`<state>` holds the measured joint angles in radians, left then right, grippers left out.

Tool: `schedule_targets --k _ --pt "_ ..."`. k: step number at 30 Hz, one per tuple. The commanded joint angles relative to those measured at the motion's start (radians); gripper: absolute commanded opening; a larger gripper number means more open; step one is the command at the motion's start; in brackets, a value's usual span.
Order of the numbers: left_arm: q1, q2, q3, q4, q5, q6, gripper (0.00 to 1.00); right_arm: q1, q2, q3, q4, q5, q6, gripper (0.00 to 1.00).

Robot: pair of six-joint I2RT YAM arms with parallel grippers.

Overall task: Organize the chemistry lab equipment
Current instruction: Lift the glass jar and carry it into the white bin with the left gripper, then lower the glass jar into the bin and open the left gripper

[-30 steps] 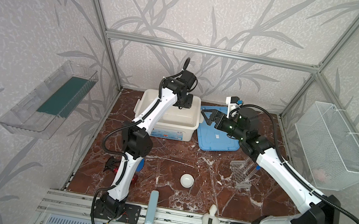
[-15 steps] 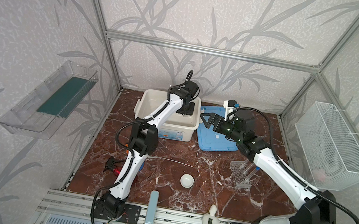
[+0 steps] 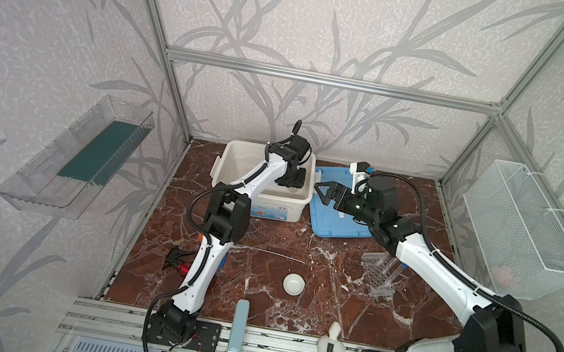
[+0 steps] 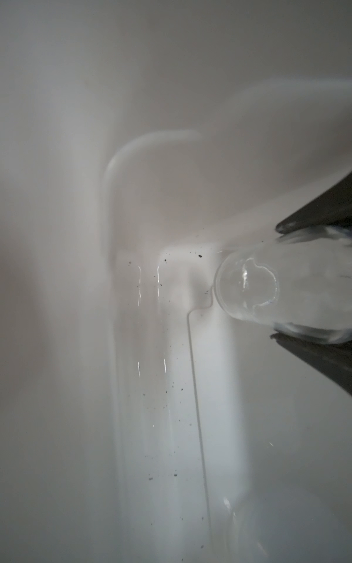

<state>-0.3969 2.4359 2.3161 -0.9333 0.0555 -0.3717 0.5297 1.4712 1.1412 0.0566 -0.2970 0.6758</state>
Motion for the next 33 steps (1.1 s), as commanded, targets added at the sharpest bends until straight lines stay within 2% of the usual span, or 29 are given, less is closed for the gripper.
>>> schedule_targets --k 1,9,17,21,30,33 --pt "0.006 0.033 0.001 0.006 0.018 -0.008 0.25 -0.004 -0.019 -0.014 0.028 -0.006 -0.011 0.99" --pt "0.006 0.048 -0.037 0.004 0.019 -0.025 0.29 -0.007 -0.035 -0.034 0.032 -0.001 -0.008 0.99" --pt "0.006 0.048 -0.065 0.019 0.036 -0.026 0.43 -0.012 -0.039 -0.05 0.041 -0.001 -0.003 0.99" --pt "0.006 0.036 -0.067 0.011 0.025 -0.027 0.44 -0.015 -0.041 -0.054 0.044 -0.003 0.001 0.99" --pt "0.007 -0.037 -0.056 -0.009 -0.015 -0.015 0.7 -0.017 -0.043 -0.057 0.042 -0.004 0.003 0.99" --pt "0.007 -0.059 -0.055 -0.013 -0.025 -0.012 0.72 -0.016 -0.045 -0.057 0.04 -0.004 0.005 0.99"
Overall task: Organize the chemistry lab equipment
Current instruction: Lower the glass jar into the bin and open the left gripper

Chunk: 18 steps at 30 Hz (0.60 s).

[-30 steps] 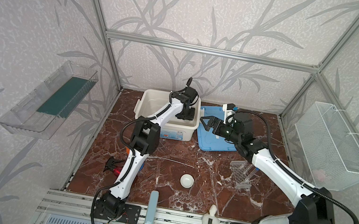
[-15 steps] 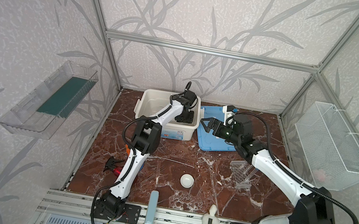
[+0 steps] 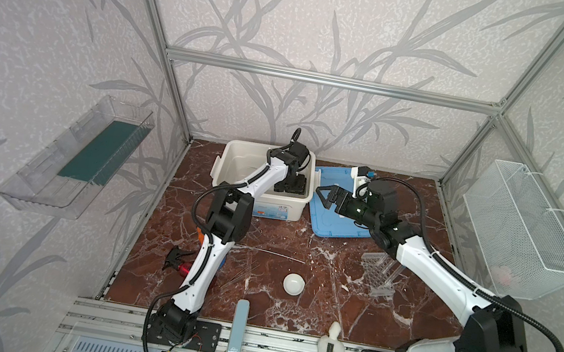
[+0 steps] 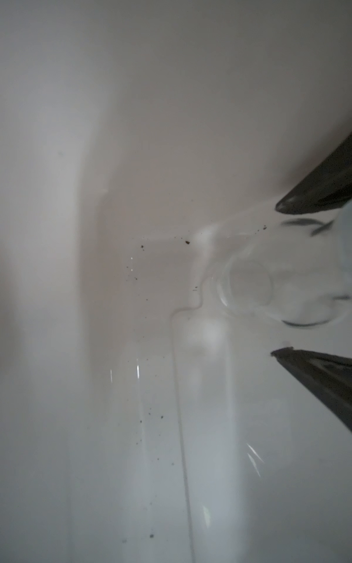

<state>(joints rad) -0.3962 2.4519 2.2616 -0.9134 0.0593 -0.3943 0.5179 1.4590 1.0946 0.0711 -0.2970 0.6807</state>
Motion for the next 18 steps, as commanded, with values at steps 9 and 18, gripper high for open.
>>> schedule_targets --k 9,18 --pt "0.027 -0.164 0.126 -0.157 -0.089 -0.012 0.86 -0.006 -0.058 -0.009 -0.007 -0.035 -0.037 0.99" --pt "0.027 -0.377 0.067 -0.187 -0.033 0.03 0.92 -0.017 -0.111 -0.015 -0.062 -0.102 -0.127 0.99"
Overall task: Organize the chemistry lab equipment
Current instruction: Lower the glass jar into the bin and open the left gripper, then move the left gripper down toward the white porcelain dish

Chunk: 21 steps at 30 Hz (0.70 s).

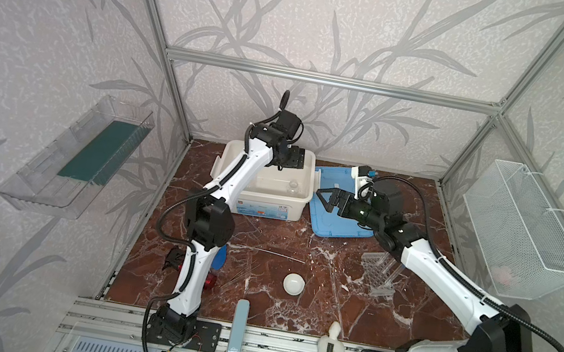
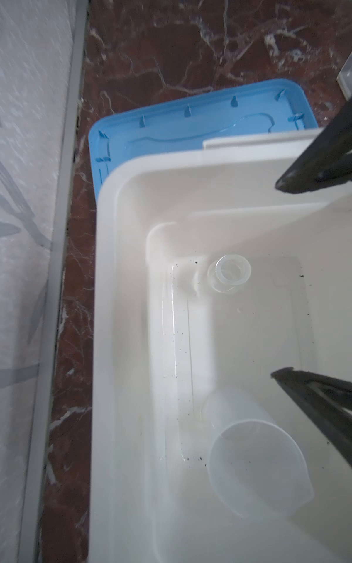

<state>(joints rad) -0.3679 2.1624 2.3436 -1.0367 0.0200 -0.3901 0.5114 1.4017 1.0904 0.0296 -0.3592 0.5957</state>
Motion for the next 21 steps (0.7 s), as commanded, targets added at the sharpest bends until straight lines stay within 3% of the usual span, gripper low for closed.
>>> schedule_targets --k 1,8,13,18,21 --pt "-0.001 -0.115 -0.029 -0.07 0.009 0.034 0.92 -0.015 -0.067 -0.012 -0.035 -0.045 -0.052 0.99" --pt "-0.002 -0.33 -0.174 -0.11 0.114 0.188 0.94 -0.051 -0.172 -0.041 -0.175 -0.099 -0.134 0.99" --pt "-0.024 -0.541 -0.47 -0.005 0.229 0.338 0.93 -0.051 -0.265 -0.121 -0.221 -0.108 -0.232 0.99" --pt "-0.164 -0.679 -0.733 0.065 0.175 0.582 0.89 -0.052 -0.332 -0.192 -0.255 -0.134 -0.298 0.99" --pt "-0.233 -0.715 -0.852 0.099 0.225 0.678 0.88 -0.052 -0.383 -0.247 -0.259 -0.157 -0.331 0.99"
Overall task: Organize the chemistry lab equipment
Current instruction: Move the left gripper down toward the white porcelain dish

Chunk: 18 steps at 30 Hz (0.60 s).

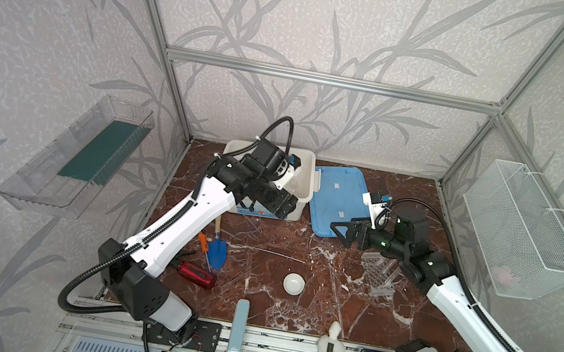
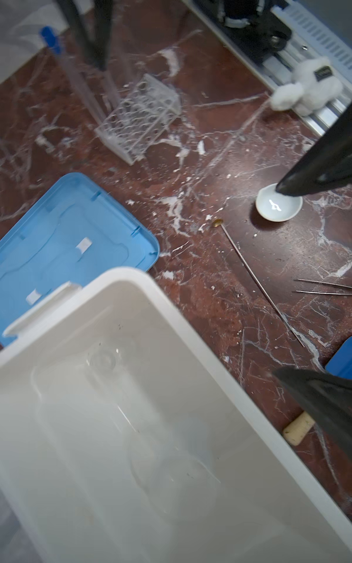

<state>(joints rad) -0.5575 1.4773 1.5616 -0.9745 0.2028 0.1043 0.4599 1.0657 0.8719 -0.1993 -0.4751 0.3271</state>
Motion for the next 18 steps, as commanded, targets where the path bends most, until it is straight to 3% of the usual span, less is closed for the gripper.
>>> schedule_targets --k 1,6,11,15,18 --pt "-0.058 -0.036 -0.109 0.065 0.047 0.196 0.87 0.0 -0.07 -0.052 -0.024 -0.05 -0.07 0.99" --pt "-0.094 -0.009 -0.228 0.137 0.123 0.216 0.89 0.001 -0.179 -0.127 -0.047 -0.011 -0.104 0.99" --pt "-0.207 0.001 -0.365 0.251 0.0 0.286 0.9 0.0 -0.237 -0.159 -0.079 0.017 -0.122 0.99" --pt "-0.288 0.013 -0.451 0.332 -0.04 0.332 0.89 0.0 -0.268 -0.197 -0.062 0.043 -0.111 0.99" --pt "-0.3 0.034 -0.483 0.363 -0.043 0.35 0.9 0.0 -0.29 -0.22 -0.054 0.05 -0.117 0.99"
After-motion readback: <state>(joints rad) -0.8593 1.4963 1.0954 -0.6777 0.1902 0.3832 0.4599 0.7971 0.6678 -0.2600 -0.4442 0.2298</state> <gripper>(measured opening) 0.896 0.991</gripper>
